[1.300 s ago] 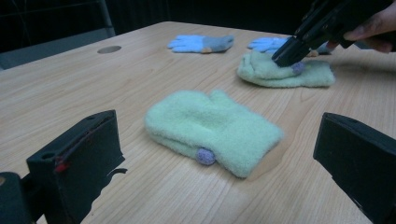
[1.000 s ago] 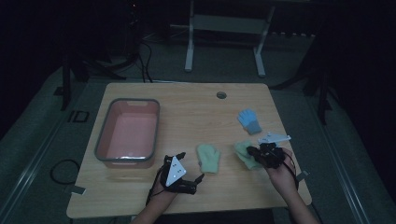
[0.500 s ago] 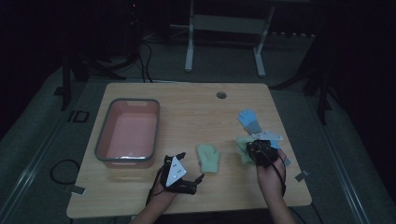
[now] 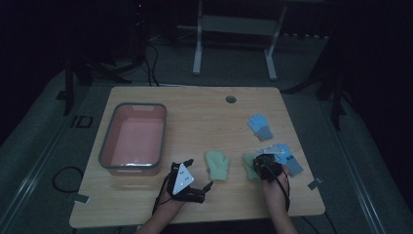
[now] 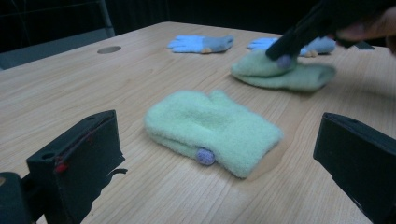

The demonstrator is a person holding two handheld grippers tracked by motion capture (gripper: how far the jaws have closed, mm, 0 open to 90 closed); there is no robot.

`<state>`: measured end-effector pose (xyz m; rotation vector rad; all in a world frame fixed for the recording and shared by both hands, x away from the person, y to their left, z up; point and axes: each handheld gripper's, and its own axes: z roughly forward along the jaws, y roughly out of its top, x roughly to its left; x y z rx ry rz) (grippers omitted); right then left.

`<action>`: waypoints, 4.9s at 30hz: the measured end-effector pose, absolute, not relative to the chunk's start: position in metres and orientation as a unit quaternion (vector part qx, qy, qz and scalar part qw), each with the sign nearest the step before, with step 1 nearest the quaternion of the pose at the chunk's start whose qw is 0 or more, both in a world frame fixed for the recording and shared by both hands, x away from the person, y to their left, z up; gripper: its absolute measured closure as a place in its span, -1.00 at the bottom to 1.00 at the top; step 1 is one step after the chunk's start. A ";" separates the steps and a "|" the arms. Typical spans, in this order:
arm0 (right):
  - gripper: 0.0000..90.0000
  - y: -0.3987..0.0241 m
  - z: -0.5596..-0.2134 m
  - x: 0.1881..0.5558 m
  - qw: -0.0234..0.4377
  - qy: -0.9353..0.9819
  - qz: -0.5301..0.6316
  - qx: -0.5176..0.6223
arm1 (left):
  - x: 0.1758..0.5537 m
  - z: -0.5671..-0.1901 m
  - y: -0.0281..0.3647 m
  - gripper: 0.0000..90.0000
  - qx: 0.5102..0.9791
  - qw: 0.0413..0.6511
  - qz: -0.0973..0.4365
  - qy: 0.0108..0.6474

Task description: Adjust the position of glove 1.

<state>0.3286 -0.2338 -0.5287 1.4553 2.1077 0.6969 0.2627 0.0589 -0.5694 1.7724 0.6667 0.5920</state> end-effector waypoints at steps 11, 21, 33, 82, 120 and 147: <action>0.72 -0.242 -0.539 0.333 0.206 0.776 0.267 0.533 | 0.263 -0.569 0.059 -0.98 0.748 0.547 0.250 0.282; 0.47 -0.248 -0.524 0.335 0.195 0.806 0.276 0.487 | 0.263 -0.569 0.058 -0.98 0.748 0.546 0.251 0.281; 0.51 -0.275 -0.502 0.342 0.178 0.852 0.306 0.385 | 0.263 -0.569 0.058 -0.98 0.749 0.545 0.251 0.281; 0.95 -0.243 -0.472 0.337 0.193 0.835 0.350 0.378 | 0.261 -0.569 0.060 -0.98 0.746 0.548 0.253 0.282; 0.92 -0.156 -0.521 0.344 0.115 0.884 0.321 0.320 | 0.261 -0.569 0.060 -0.98 0.746 0.547 0.255 0.282; 0.26 -0.180 -0.500 0.342 0.103 0.869 0.386 0.293 | 0.255 -0.562 0.051 -0.97 0.808 0.487 0.200 0.263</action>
